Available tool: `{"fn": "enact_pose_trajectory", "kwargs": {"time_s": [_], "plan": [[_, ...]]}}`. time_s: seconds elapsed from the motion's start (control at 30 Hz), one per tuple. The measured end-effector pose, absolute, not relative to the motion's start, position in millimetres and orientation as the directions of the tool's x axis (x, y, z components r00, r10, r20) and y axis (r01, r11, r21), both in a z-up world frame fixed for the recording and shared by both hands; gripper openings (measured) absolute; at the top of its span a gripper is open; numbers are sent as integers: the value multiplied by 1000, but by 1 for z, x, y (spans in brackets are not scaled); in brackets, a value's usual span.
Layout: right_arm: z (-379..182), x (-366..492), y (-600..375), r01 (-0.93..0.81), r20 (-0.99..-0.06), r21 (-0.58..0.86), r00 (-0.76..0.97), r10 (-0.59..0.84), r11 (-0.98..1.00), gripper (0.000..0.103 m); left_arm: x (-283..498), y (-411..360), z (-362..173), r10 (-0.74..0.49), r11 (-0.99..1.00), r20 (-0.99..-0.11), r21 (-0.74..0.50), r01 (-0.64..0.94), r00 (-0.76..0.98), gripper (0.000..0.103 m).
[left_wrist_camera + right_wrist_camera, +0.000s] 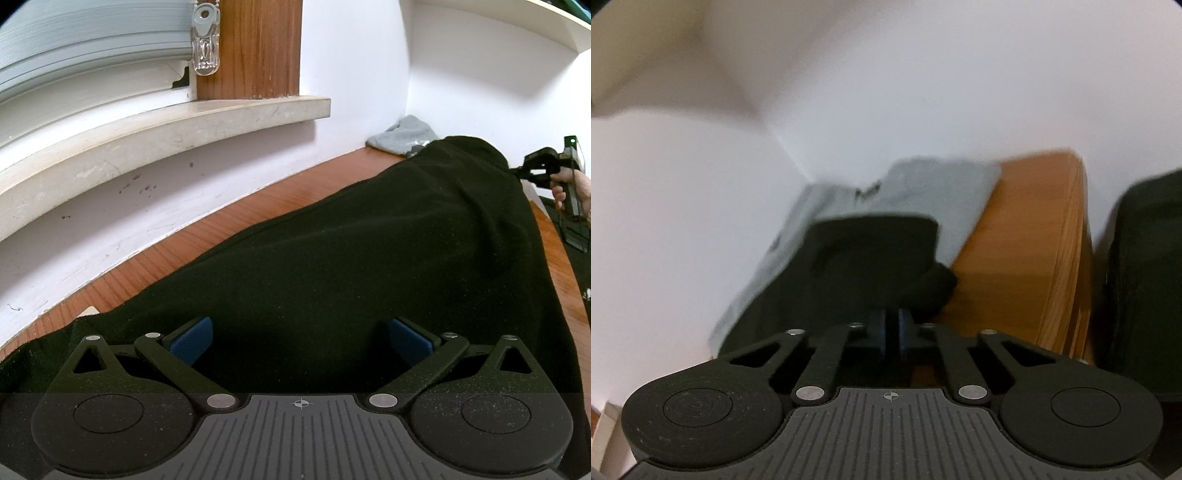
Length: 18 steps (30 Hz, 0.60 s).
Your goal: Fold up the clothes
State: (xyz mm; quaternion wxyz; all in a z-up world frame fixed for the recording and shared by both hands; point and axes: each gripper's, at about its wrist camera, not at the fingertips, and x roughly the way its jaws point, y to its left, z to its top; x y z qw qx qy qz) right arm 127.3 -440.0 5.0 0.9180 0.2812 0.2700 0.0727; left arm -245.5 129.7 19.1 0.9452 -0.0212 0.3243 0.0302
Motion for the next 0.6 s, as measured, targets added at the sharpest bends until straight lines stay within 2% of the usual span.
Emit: {"fn": "enact_pose_trajectory", "kwargs": {"time_s": [0.13, 0.37, 0.53, 0.6], "plan": [[30, 113, -431, -67, -369, 534, 879, 303, 843, 1, -245, 131, 19, 44, 997, -612, -19, -70, 790, 103], [69, 100, -402, -151, -312, 509, 885, 345, 847, 1, -248, 131, 20, 54, 997, -601, -14, -77, 797, 103], [70, 101, -397, -59, -378, 432, 894, 240, 900, 1, -247, 132, 20, 48, 997, -603, -23, -77, 796, 103], [58, 104, -409, 3, -419, 438, 885, 201, 899, 6, -247, 133, 20, 47, 997, -604, -24, -77, 795, 103]]}}
